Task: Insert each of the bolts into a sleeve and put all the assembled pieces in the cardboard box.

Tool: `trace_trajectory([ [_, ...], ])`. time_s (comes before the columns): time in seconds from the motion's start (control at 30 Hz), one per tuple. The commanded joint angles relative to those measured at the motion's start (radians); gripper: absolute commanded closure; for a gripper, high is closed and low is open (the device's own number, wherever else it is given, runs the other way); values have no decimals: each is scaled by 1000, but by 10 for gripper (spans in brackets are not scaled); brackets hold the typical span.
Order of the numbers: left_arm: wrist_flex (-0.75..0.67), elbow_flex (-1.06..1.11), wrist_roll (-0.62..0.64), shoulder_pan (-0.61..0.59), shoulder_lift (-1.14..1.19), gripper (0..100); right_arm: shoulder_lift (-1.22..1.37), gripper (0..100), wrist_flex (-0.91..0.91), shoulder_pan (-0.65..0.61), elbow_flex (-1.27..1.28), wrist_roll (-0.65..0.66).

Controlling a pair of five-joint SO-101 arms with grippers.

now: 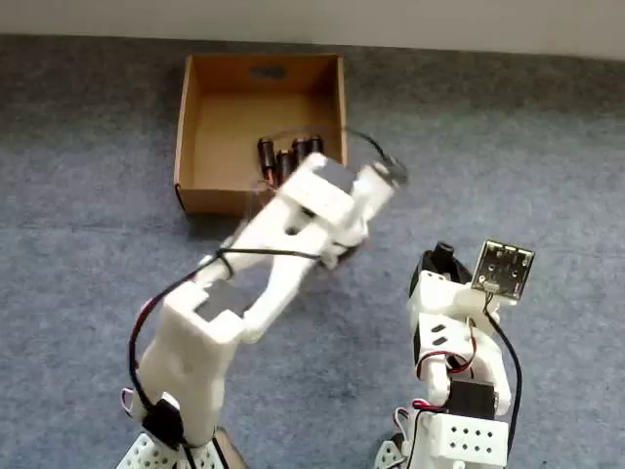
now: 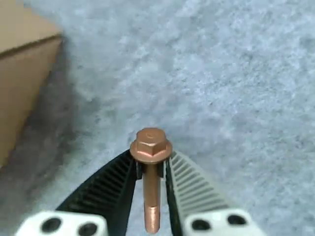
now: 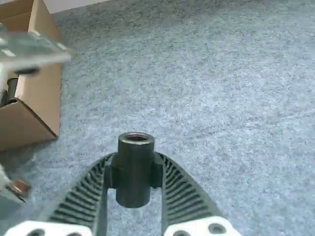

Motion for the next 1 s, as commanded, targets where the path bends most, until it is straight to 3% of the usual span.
trace_trajectory([
  [0.0, 55, 31, 61, -54, -220, 992, -18, 993, -15, 5, -8, -9],
  [0.17, 43, 226, 66, -85, -460, 992, -18, 993, -15, -2, -8, -11],
  [0.4, -61, 478, 68, -85, -820, 992, -19, 993, -24, -173, -21, -84],
  [0.83, -198, 521, 72, -79, -1150, 992, -13, 992, -278, -406, -8, -78],
  [0.97, -232, 516, 247, -79, -1194, 992, -12, 992, -401, -427, -8, -78],
])
